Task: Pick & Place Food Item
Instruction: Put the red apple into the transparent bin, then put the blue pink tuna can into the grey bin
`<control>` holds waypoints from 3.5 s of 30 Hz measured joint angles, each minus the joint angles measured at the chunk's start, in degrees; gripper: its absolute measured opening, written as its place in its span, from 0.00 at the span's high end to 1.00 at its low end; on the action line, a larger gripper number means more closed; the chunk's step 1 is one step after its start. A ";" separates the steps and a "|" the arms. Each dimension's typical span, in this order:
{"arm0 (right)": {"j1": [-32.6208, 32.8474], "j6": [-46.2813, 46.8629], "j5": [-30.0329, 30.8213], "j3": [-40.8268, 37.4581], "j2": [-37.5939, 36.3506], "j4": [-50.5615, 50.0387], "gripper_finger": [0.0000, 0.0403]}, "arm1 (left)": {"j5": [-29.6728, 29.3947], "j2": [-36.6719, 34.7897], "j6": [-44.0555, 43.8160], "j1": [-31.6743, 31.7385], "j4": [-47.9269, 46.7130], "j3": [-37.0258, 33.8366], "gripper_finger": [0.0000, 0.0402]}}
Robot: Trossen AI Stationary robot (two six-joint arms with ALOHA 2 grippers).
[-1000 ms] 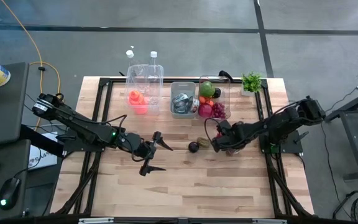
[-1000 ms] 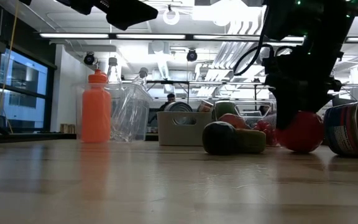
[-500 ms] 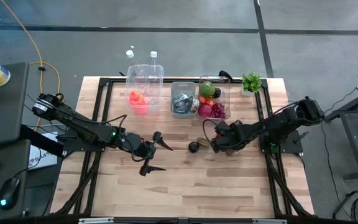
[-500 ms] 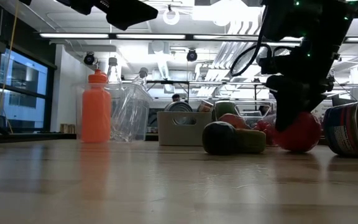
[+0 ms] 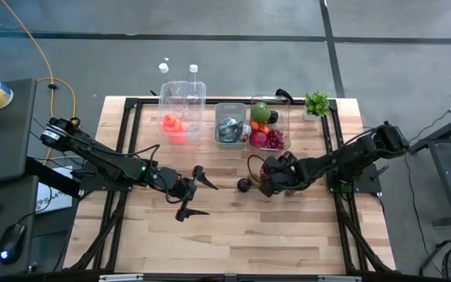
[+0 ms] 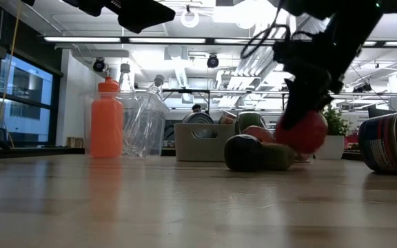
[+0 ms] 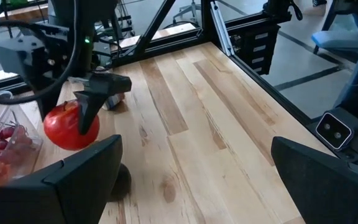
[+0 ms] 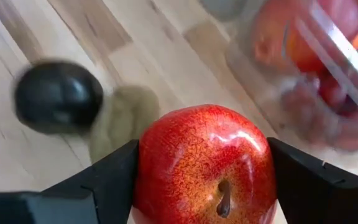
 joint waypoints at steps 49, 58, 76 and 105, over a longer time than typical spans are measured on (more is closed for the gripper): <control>-30.53 -22.08 -2.29 20.69 -0.07 -20.55 0.30 | 0.00 0.02 -0.05 0.44 -0.26 0.00 0.01; -30.99 -21.18 -5.41 20.66 -0.04 -18.71 0.27 | 0.00 0.02 -0.03 0.44 -0.33 0.00 0.01; -30.51 -23.44 -1.59 20.60 -0.30 -18.01 0.09 | 0.00 0.02 -0.03 0.44 -0.42 0.00 0.01; 8.12 -0.34 -6.34 19.06 -12.53 -35.09 0.08 | 0.01 0.02 -0.05 0.44 -1.51 0.00 0.01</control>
